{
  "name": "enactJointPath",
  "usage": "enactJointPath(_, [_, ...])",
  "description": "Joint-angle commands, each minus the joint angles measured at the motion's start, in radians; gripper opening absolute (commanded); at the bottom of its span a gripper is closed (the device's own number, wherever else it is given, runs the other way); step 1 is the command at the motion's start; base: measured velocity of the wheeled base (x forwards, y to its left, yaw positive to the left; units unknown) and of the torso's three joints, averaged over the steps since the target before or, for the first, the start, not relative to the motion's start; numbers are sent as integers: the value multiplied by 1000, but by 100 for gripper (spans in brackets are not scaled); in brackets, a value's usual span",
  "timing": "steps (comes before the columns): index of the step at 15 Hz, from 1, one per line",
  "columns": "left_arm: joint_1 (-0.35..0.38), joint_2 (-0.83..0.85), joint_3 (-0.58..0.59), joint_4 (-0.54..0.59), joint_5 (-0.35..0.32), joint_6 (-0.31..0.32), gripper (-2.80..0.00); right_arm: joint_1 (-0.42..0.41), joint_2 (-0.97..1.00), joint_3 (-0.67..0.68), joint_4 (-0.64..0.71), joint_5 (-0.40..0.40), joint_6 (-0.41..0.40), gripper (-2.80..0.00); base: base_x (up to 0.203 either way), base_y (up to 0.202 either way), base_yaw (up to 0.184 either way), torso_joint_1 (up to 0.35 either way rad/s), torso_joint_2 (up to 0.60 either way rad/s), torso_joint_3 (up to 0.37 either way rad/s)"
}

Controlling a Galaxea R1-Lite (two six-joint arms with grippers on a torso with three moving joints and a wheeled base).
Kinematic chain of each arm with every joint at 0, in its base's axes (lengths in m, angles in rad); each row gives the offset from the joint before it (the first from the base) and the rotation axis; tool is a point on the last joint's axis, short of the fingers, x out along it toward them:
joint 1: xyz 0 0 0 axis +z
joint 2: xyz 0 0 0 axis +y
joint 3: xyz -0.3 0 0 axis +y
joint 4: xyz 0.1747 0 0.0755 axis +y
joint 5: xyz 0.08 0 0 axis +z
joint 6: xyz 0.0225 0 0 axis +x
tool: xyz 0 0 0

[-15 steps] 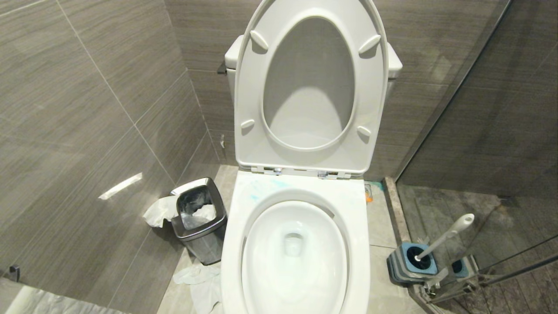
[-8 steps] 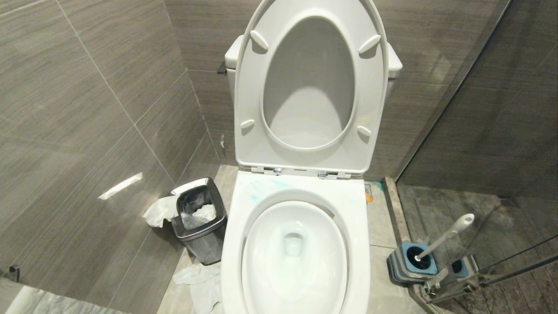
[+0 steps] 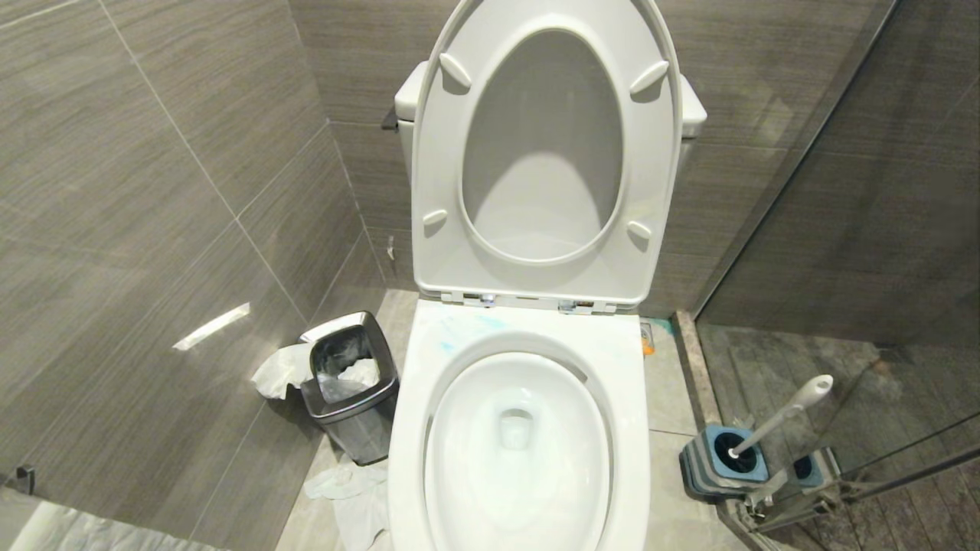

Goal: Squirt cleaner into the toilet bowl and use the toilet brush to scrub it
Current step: Pour in the cleaning agent

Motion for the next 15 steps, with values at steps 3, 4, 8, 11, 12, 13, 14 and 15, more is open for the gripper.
enactJointPath(3, [0,2,85,-63,25,2,-280,0,1,0,0,-1,0,-280,0,0,0,0,0,0])
enactJointPath(4, [0,2,85,-49,47,2,-280,0,1,0,0,-1,0,-280,0,0,0,0,0,0])
enactJointPath(8, [0,2,85,96,88,11,-280,0,1,0,0,-1,0,-280,0,0,0,0,0,0])
enactJointPath(11, [0,2,85,222,102,18,-280,0,1,0,0,-1,0,-280,0,0,0,0,0,0])
enactJointPath(12, [0,2,85,256,104,18,-280,0,1,0,0,-1,0,-280,0,0,0,0,0,0])
enactJointPath(13, [0,2,85,272,113,16,-280,0,1,0,0,-1,0,-280,0,0,0,0,0,0])
enactJointPath(14, [0,2,85,283,136,16,-280,0,1,0,0,-1,0,-280,0,0,0,0,0,0])
enactJointPath(15, [0,2,85,308,156,8,-280,0,1,0,0,-1,0,-280,0,0,0,0,0,0])
